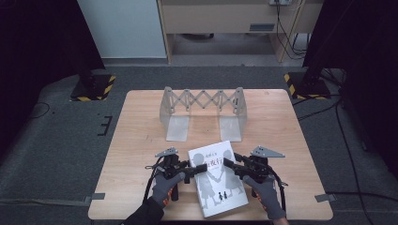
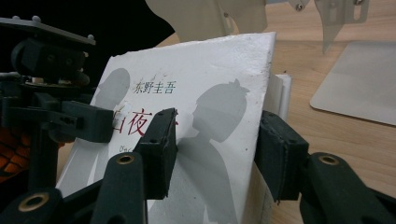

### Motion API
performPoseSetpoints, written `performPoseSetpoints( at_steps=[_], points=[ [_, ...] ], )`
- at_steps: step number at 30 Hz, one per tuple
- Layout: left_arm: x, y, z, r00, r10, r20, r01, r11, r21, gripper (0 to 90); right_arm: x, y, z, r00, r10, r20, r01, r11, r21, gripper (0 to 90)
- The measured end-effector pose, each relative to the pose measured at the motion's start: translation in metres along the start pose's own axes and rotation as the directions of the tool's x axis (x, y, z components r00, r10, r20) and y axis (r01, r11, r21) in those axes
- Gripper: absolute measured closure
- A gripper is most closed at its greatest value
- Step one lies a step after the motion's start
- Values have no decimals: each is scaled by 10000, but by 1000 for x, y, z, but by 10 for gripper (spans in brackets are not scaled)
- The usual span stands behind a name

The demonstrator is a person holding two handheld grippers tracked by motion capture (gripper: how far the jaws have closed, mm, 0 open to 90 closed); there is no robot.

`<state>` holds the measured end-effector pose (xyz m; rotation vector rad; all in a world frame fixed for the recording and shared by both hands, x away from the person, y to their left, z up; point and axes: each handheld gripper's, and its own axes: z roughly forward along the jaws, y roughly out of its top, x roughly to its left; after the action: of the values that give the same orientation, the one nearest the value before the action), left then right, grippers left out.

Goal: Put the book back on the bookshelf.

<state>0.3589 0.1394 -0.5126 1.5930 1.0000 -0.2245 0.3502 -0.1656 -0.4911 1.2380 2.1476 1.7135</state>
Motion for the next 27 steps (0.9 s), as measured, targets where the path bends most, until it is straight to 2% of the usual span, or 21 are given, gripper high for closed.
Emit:
performPoseSetpoints(
  at_steps=[4, 9, 12, 14, 17, 20, 21, 24, 27],
  points=[
    [-5, 6, 1, 9994, 253, 239, -249, 9996, -160, 328, 2, 2, 1, 9995, -167, -250, 161, 9996, -245, 521],
    [-12, 19, -9, 9974, 299, 658, -245, 9964, -812, 441, 4, 8, 0, 9981, -196, -588, 146, 9963, -842, 531],
    [-20, 28, -12, 9960, 712, 534, -660, 9934, -935, 471, 3, 12, -2, 9971, -199, -738, 113, 9933, -1152, 517],
    [-25, 34, -15, 9941, 1004, 401, -962, 9908, -951, 481, 1, 13, -5, 9978, -182, -642, 98, 9917, -1280, 482],
    [-31, 42, -18, 9914, 1289, 216, -1255, 9849, -1191, 496, -6, 14, -13, 9996, -75, -278, 34, 9890, -1476, 475],
    [-35, 51, -23, 9853, 1705, -61, -1695, 9742, -1491, 508, -16, 14, -20, 9989, 101, 448, -30, 9876, -1568, 476],
    [-37, 53, -24, 9830, 1825, -182, -1831, 9699, -1604, 511, -20, 14, -22, 9967, 68, 814, 51, 9894, -1449, 475],
    [-42, 61, -28, 9679, 2373, -828, -2486, 9521, -1779, 514, -28, 11, -25, 9834, -313, 1790, 497, 9939, -989, 460],
    [-46, 65, -29, 9497, 2814, -1377, -3039, 9340, -1877, 513, -33, 10, -26, 9696, -630, 2366, 818, 9942, -703, 450]
  ],
)
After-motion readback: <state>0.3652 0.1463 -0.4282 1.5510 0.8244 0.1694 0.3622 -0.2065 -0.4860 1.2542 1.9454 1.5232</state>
